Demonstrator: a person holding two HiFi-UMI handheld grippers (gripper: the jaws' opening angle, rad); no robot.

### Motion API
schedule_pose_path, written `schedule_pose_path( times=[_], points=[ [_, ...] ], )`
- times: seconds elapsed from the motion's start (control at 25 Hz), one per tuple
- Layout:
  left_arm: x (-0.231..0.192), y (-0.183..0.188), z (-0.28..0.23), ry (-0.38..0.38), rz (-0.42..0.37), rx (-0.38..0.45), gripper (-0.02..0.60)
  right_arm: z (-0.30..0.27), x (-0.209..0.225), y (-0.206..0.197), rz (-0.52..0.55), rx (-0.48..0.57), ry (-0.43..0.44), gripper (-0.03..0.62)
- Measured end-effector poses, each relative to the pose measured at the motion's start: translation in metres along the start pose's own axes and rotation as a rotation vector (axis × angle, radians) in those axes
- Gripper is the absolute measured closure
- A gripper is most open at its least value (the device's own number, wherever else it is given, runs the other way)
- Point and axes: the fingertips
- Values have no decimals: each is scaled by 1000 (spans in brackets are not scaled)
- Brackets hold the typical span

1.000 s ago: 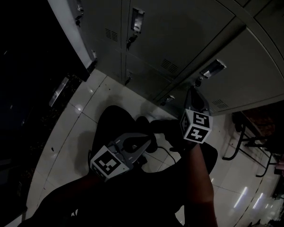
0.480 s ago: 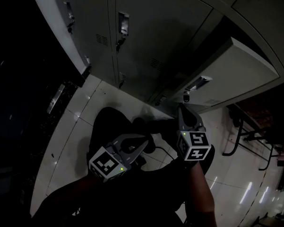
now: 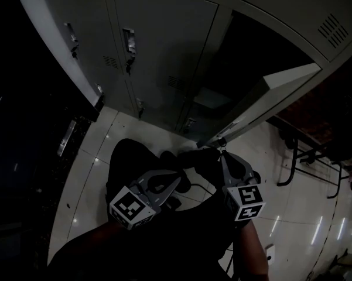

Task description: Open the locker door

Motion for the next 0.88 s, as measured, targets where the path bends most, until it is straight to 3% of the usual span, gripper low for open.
schedule_pose_path(
  times=[0.52,0.88],
  points=[
    [21,6,-15,-40,-39,-19,569,76,60,-32,-108,12,-156,576],
    [28,9,-19,-57,-50,-21,569,97,92,-37,-102,22,-257,576]
  ],
)
Point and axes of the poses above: the fingertips, and each gripper's own axes: z backward along the fingers, x to its right, y out of its top, and after that the axes turned 13 degrees about -z, right-handed
